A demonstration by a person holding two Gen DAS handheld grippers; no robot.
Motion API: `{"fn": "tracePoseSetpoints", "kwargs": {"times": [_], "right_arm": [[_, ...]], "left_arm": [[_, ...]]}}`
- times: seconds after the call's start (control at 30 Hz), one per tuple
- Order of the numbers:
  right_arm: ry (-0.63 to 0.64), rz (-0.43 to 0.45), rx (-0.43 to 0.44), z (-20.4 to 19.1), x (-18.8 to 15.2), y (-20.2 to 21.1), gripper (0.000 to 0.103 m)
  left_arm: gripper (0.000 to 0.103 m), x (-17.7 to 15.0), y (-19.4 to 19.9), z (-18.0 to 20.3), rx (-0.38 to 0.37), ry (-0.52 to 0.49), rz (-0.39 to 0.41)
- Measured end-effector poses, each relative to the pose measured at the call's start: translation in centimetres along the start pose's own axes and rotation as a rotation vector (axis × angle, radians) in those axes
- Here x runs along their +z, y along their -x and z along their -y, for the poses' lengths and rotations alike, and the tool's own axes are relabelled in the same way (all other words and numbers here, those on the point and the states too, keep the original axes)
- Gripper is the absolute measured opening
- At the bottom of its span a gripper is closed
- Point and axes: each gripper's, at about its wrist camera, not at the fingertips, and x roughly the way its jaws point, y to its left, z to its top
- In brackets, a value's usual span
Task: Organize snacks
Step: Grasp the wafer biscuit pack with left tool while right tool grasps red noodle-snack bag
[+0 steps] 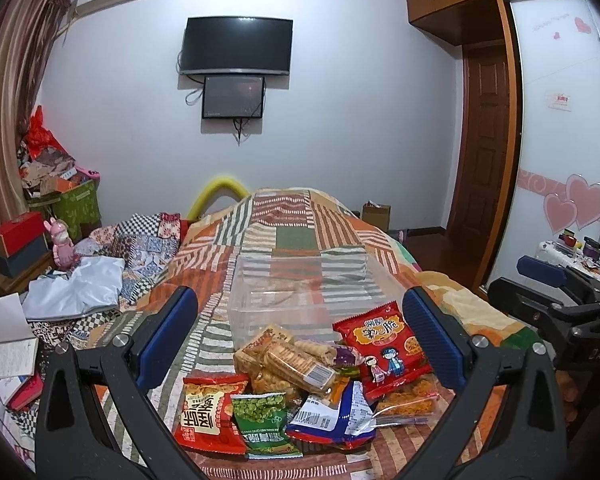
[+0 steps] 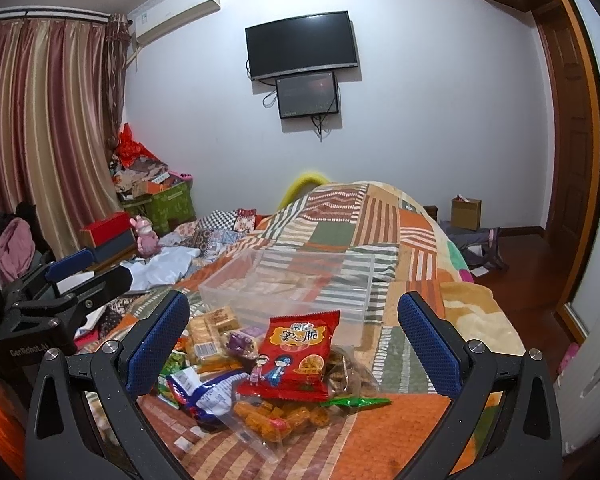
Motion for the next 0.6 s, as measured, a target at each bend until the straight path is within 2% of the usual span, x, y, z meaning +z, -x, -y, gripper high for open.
{"fn": "tracePoseSetpoints", "kwargs": {"times": [0.2,0.33,0.47,0.53,0.6], "right_arm": [[-0.014,-0.065,0.009,0.8,-1.0,-2.1,0.103],[-0.004,-0.114,0.013,1.0,-1.7,-3.4,0.103],[0.002,-0.200,0.017,1.1,-2.5,-5.7,0.103],[-0.001,-0.228,0.020,1.2,-2.9,-6.4,0.103],[-0.005,-0.254,0.023,1.4,-3.4,-7.2,0.103]], "left_arm": [[0.103,-1.1,-1.9,-0.7,0.016,-0.011,-0.047],[0.103,-2.0,-4.2,-1.3,0.016,-0.006,-0.126],[0.103,-2.8,-6.7,-2.0,0.010,0.013,-0.203],[0.098,-3.1,-7.7,-2.2,0.011,0.021,-0.232],[0.088,-3.5,-8.6,-2.3,0.017,0.024,-0.269]]}}
